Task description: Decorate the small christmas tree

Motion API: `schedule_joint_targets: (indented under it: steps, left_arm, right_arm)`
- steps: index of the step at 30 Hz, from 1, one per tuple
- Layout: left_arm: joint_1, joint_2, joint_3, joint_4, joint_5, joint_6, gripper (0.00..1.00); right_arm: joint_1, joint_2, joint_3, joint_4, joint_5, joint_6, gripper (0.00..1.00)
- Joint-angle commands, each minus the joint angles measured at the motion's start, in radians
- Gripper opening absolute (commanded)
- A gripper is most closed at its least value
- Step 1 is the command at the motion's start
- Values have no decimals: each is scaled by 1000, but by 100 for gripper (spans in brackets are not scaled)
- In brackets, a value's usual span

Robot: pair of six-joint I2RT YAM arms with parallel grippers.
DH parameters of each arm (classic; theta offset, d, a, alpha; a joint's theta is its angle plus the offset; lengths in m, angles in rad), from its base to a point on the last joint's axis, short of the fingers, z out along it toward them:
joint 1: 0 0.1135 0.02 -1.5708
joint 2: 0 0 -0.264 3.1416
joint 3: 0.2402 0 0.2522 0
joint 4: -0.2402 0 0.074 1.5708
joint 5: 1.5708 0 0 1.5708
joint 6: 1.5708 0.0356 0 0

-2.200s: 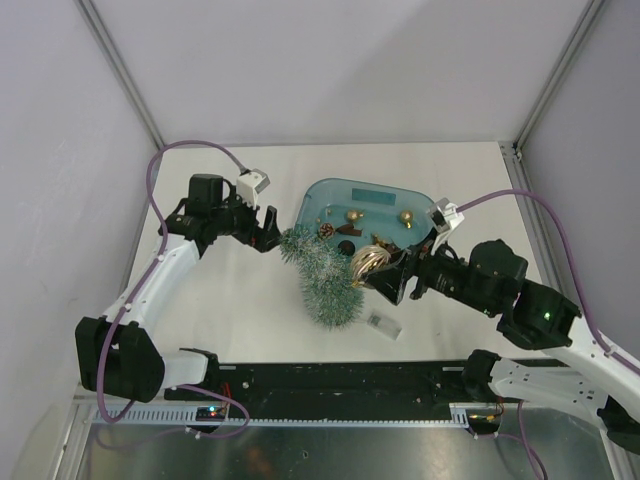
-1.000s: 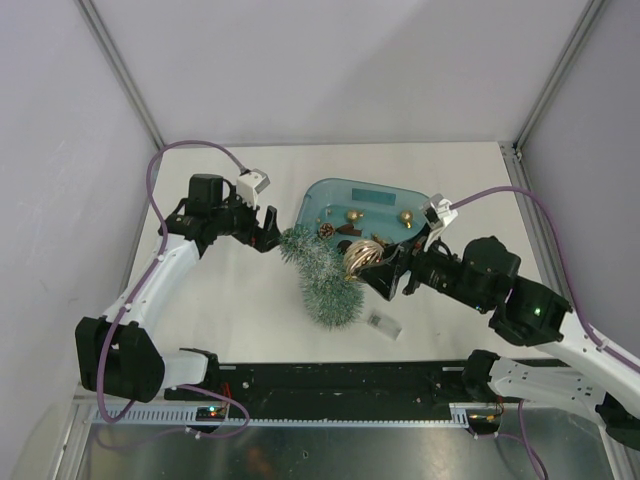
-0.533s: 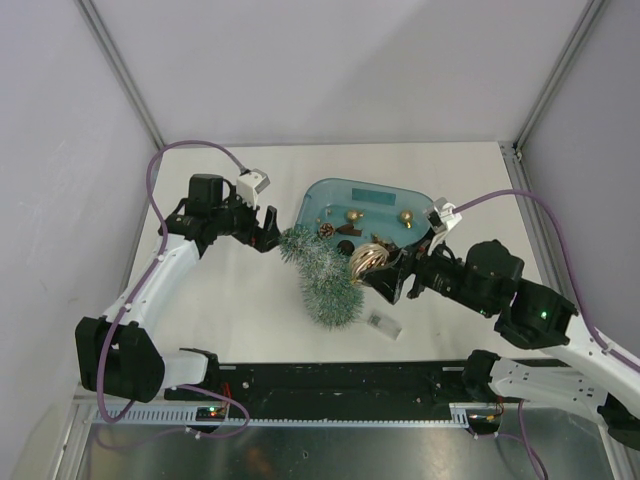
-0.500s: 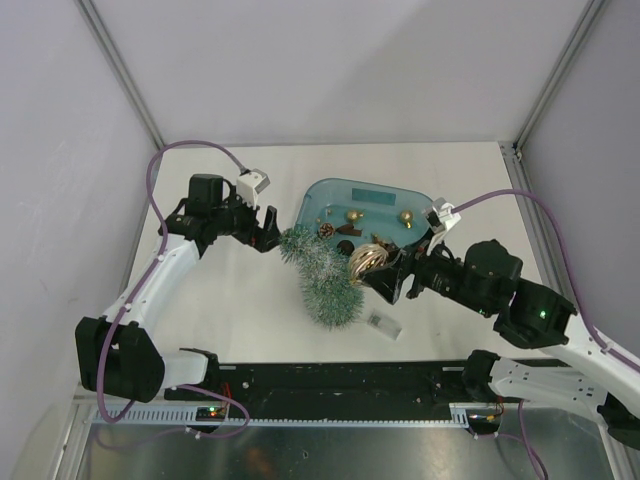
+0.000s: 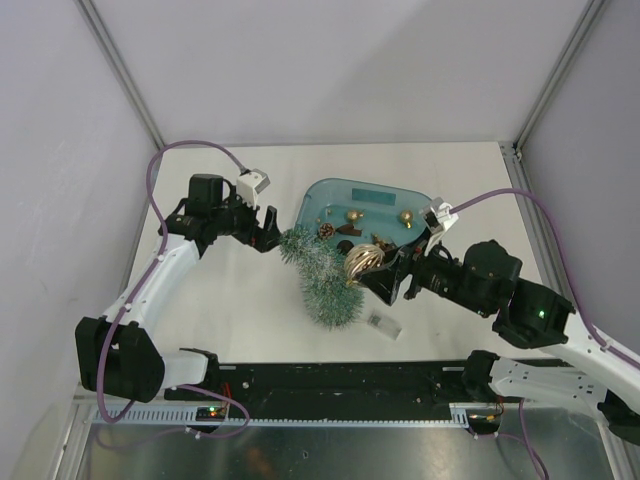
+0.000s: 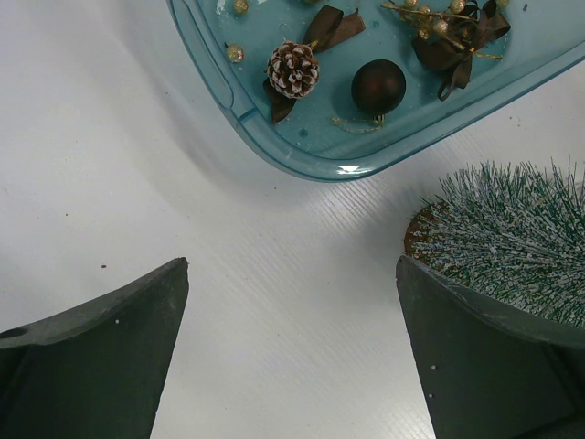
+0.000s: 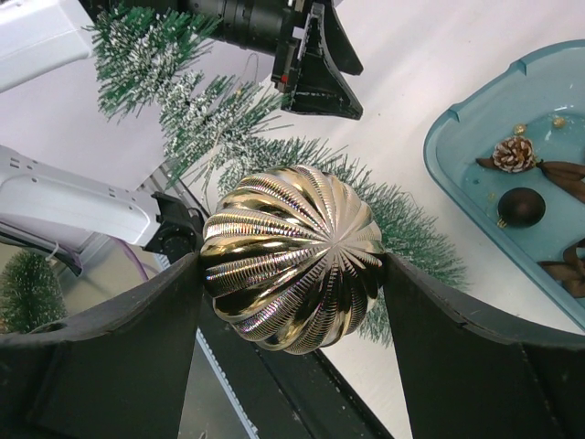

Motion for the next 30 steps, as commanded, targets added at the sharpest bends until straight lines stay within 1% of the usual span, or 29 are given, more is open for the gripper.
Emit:
schedule_joint_targets:
  steps: [1,16,21,30]
  left_arm:
    - [5,-26,18,6,32,-17,100]
    - [5,-26,16,5,38,-17,100]
    - [5,-30,12,5,37,-17,100]
    - [5,-33,11,5,35,-16,100]
  right_arm:
    - [15,7,60,45,26,-23,45]
    - [51,14,71,44,32,-26,45]
    - [58,25,71,20,40,-23,44]
    - [74,19,88,62,27,-28,44]
